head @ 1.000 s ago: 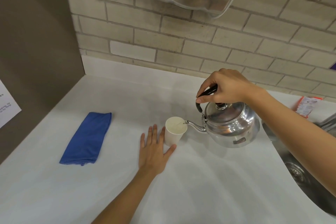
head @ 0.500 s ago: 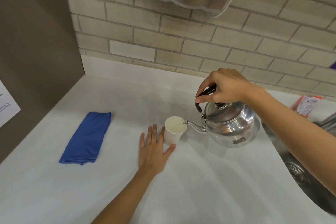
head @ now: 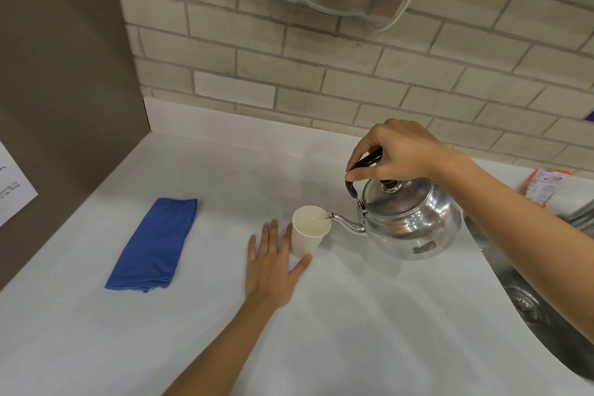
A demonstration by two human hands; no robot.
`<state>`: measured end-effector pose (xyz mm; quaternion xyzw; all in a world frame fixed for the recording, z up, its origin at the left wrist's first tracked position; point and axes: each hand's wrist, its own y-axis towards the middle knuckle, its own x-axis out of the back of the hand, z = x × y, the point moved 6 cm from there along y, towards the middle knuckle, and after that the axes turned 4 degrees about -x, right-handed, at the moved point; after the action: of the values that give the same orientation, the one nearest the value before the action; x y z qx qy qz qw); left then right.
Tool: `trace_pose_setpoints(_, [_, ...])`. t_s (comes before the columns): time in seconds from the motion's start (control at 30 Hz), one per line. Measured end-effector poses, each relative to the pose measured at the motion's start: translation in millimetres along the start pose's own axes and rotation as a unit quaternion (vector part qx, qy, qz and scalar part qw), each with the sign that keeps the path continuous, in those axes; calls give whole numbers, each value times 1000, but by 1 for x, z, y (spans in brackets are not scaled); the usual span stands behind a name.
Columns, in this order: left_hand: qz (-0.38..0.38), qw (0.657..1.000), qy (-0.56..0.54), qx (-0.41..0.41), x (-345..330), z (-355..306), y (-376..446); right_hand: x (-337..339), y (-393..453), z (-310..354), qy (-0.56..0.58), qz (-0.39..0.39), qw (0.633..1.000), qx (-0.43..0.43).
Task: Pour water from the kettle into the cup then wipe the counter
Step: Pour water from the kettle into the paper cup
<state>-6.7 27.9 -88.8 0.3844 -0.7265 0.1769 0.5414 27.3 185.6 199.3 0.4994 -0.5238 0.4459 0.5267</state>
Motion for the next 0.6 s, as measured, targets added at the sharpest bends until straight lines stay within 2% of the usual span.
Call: trace_pose_setpoints(0.6, [3, 1000, -5, -4, 1, 0, 0, 1, 3, 2, -2, 0, 1000, 7])
